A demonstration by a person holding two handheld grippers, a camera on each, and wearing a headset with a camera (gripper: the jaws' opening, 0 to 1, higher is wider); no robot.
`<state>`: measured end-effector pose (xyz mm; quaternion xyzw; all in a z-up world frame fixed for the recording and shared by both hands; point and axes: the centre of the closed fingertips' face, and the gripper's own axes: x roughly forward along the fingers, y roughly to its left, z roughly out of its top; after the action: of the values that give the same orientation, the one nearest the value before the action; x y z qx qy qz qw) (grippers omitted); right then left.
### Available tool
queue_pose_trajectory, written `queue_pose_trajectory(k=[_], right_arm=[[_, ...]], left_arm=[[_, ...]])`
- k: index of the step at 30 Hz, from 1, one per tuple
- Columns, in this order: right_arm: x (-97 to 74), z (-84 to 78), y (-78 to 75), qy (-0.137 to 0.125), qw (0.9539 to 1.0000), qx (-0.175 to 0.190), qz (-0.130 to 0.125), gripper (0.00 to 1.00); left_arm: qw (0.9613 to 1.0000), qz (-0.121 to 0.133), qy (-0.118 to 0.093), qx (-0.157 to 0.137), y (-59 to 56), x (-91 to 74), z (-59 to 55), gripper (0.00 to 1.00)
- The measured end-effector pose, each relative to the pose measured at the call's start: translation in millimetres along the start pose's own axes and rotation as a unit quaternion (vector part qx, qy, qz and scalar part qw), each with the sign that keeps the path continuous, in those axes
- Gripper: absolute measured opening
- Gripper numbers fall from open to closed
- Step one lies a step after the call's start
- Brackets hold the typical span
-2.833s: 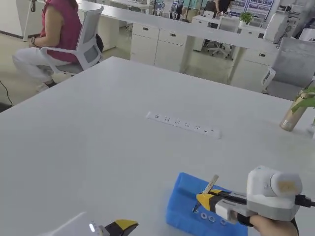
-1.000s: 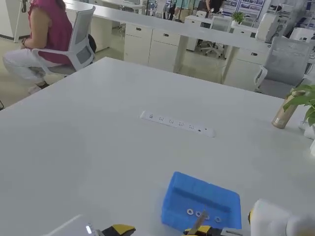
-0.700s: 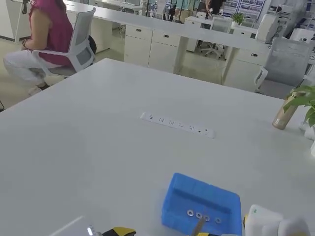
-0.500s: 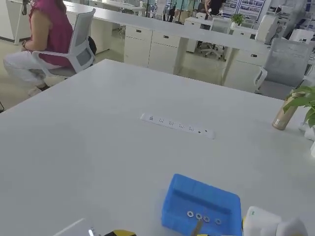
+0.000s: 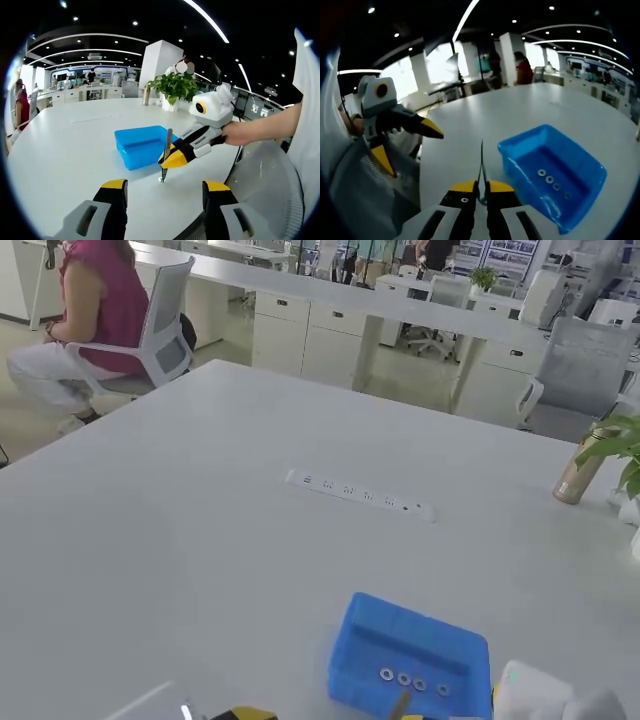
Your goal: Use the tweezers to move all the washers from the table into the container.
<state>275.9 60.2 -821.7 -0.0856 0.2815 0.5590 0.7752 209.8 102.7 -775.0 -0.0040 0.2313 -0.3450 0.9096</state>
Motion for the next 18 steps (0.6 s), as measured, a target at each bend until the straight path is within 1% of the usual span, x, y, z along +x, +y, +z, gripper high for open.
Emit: queue_pose_trajectory(k=[2,3,7,9,12,13,15,18], right_arm=[[0.6,0.1,2.0,0.000,1.0000,-0.002,0.001,0.04],[0.8,0.2,3.7,0.003,0.9999,-0.011,0.001,0.04],[0.1,-0.4,2.8,0.008,0.9996,-0.025,-0.005,0.04],[-1.0,1.8,-0.2,0.000,0.9998,-0.019,-0.010,0.04],[-0.9,-0.8,-2.0,0.004,0.9999,-0.014,-0.010,0.04],[-0.8,-0.3,-2.2,0.001,0.9999,-0.013,-0.010,0.04],[-0.3,-0.7,0.2,-0.001,1.0000,0.000,-0.002,0.04],[-0.2,-0.7,3.4,-0.001,1.0000,-0.003,-0.002,0.04]], left_arm=[[1.0000,0.001,-0.001,-0.001,0.3,-0.2,0.4,0.60],[1.0000,0.001,-0.001,-0.001,0.3,-0.4,0.6,0.60],[1.0000,0.001,-0.002,-0.001,0.2,-0.7,0.8,0.60],[1.0000,0.001,-0.003,-0.001,0.0,-0.8,1.1,0.60],[1.0000,0.001,-0.002,-0.001,0.2,-0.9,0.9,0.60],[1.0000,0.001,-0.003,-0.002,-0.1,-0.9,1.2,0.60],[1.0000,0.000,-0.003,-0.001,-0.5,-0.8,1.1,0.60],[1.0000,0.000,-0.002,0.000,-0.4,-0.6,0.8,0.60]])
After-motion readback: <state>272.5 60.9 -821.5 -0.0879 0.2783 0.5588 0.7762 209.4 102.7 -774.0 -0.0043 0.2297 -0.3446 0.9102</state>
